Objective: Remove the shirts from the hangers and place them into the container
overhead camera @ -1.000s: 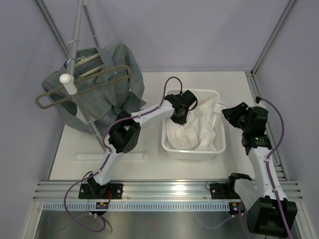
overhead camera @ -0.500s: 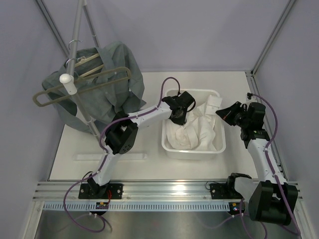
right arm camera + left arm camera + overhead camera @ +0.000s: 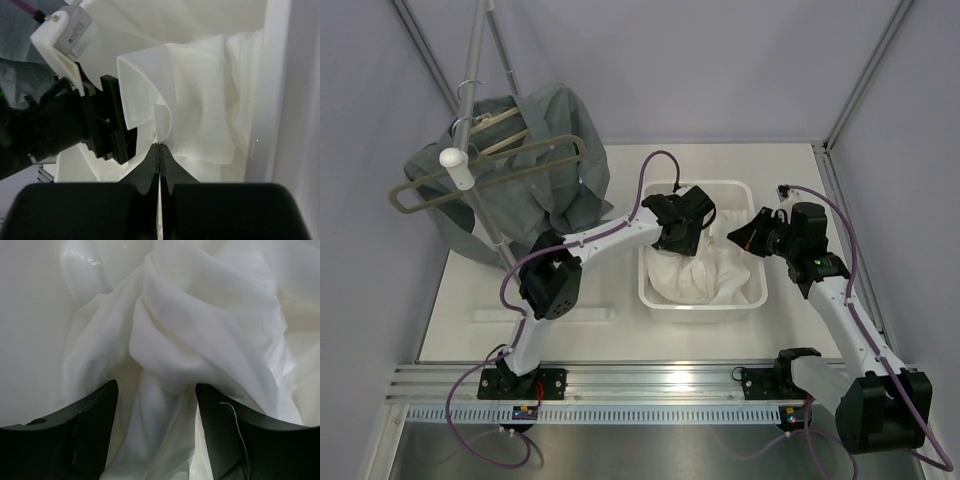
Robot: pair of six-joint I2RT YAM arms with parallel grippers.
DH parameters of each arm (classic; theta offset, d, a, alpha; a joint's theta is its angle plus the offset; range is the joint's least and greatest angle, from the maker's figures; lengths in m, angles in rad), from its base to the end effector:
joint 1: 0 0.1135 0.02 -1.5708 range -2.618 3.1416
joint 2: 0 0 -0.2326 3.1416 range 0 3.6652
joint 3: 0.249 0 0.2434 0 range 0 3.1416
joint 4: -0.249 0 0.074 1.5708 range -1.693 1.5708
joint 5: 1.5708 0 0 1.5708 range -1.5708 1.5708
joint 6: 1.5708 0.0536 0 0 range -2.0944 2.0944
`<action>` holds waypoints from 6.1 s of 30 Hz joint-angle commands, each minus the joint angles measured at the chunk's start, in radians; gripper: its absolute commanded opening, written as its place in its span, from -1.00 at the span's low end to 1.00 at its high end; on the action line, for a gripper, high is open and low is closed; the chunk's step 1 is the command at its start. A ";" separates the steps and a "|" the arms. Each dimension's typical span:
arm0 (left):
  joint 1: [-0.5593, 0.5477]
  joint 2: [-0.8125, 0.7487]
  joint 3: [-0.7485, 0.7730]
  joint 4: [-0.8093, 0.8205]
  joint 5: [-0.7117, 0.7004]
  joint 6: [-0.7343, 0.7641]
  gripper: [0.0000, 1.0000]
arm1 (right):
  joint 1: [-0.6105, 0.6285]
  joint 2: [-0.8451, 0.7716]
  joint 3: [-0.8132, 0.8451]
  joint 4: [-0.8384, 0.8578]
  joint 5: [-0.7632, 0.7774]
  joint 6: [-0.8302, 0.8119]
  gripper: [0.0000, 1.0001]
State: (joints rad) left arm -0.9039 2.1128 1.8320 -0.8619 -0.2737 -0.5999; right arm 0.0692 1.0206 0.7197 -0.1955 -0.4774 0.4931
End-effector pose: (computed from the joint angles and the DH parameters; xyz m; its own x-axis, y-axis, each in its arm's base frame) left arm 0.2807 -0.3332 0.1908 -0.8524 0.2040 -0.4815 0.2494 0.9679 -0.0314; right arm 0.2461 0.0417 0.2412 -0.6384 0.3772 -0.6710 -0.1842 0.7715 0.6090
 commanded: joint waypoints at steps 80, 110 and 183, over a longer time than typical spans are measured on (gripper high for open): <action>-0.582 -1.123 -0.698 -0.138 -0.274 -0.347 0.20 | 0.274 0.789 1.625 -0.352 -0.196 -0.215 0.99; -0.698 -1.057 -0.898 -0.092 -0.277 -0.529 -0.54 | 0.507 1.402 1.812 0.114 -0.385 -0.151 -1.00; -0.698 -1.077 -1.022 0.057 -0.211 -0.486 -0.14 | 0.612 1.211 1.943 -0.124 -0.374 -0.525 0.48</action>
State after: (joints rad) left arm -1.5963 1.0672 0.8207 -0.8364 -0.4835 -1.0710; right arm 0.6682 2.2238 2.6087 -0.3801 -0.7723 -0.0086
